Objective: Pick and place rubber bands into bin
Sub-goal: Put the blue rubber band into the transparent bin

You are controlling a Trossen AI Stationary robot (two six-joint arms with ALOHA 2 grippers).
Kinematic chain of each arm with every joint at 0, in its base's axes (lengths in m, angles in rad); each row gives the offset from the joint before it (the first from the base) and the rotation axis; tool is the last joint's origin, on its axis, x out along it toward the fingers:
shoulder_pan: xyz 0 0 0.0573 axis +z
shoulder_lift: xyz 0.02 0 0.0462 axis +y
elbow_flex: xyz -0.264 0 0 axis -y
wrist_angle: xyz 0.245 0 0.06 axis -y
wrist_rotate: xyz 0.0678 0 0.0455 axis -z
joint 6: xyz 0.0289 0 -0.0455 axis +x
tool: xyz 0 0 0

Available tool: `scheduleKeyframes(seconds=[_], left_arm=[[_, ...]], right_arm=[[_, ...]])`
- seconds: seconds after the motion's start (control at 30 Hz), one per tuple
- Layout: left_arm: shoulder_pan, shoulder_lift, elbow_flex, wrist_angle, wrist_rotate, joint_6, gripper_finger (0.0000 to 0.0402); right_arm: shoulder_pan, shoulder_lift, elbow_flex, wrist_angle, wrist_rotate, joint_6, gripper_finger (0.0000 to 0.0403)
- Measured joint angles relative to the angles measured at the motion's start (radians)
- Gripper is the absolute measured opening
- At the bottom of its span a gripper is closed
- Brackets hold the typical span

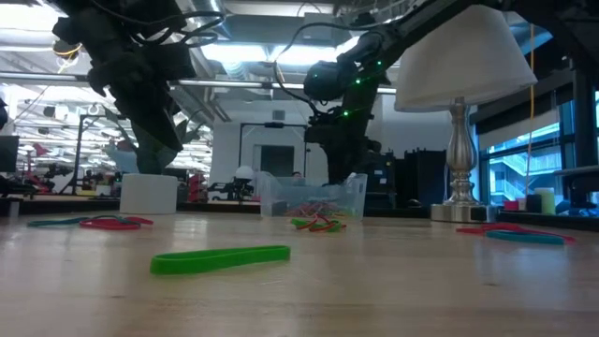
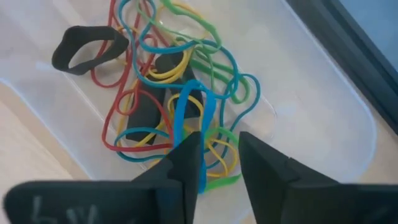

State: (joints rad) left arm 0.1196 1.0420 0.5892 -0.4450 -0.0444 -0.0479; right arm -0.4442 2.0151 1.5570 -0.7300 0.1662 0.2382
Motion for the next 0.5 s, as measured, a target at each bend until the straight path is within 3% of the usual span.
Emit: scheduleKeyframes(seconds=[0.5], left_arm=[[0.0, 0.0, 0.0, 0.0, 0.052, -0.033, 0.0003]], right_arm=[[-0.021, 0.0, 0.0, -0.015, -0.036, 0.098, 0.0144]])
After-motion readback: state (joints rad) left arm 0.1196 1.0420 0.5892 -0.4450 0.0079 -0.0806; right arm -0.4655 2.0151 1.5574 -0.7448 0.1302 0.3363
